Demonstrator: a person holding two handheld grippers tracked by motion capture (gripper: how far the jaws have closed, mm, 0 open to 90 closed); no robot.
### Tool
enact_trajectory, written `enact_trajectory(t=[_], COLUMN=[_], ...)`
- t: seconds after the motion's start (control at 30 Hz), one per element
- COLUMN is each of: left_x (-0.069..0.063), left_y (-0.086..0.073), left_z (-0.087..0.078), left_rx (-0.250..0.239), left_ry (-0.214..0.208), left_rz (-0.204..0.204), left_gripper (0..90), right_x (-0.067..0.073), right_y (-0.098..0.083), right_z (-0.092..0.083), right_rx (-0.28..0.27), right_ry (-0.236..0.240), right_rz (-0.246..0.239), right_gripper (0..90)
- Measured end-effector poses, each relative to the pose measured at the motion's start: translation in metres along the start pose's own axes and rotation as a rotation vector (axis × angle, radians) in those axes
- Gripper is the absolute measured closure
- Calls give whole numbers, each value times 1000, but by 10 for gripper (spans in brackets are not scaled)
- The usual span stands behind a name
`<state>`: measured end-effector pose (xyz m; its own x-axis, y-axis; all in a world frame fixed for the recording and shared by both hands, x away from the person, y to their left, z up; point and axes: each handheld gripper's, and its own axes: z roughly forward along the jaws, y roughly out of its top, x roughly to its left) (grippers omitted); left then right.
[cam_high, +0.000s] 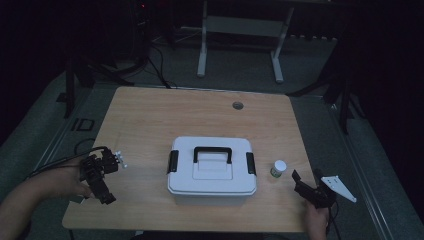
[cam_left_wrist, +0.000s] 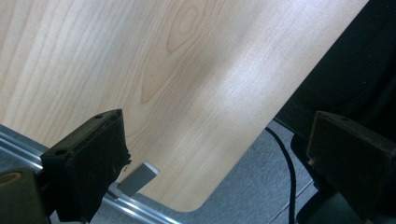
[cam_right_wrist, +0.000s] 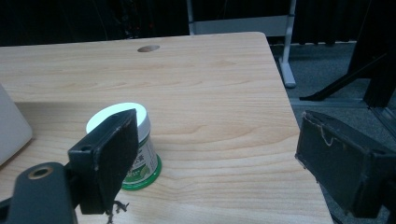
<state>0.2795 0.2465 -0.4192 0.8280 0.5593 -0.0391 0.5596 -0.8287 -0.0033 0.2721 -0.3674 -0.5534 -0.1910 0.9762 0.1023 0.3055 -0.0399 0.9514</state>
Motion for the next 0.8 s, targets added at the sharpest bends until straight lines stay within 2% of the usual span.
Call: enact_trajectory(t=[0.17, 0.2, 0.27, 0.47, 0.8], left_x=[-3, -5, -6, -12, -22], left_y=[8, 14, 19, 38, 59], left_z=[-9, -15, -18, -24, -35], left_rx=[-15, -26, -27, -17, -33], left_ry=[1, -16, -16, -19, -37], left_rz=[25, 35, 49, 89, 155], left_gripper=[45, 45, 45, 45, 44], right_x=[0, 0, 0, 0, -1], right_y=[0, 0, 0, 0, 0], right_z=[0, 0, 0, 0, 0], right_rx=[0, 0, 0, 3, 4], right_ry=[2, 2, 3, 8, 14], right_rz=[1, 0, 2, 3, 7], right_gripper=[128, 128, 127, 127, 127])
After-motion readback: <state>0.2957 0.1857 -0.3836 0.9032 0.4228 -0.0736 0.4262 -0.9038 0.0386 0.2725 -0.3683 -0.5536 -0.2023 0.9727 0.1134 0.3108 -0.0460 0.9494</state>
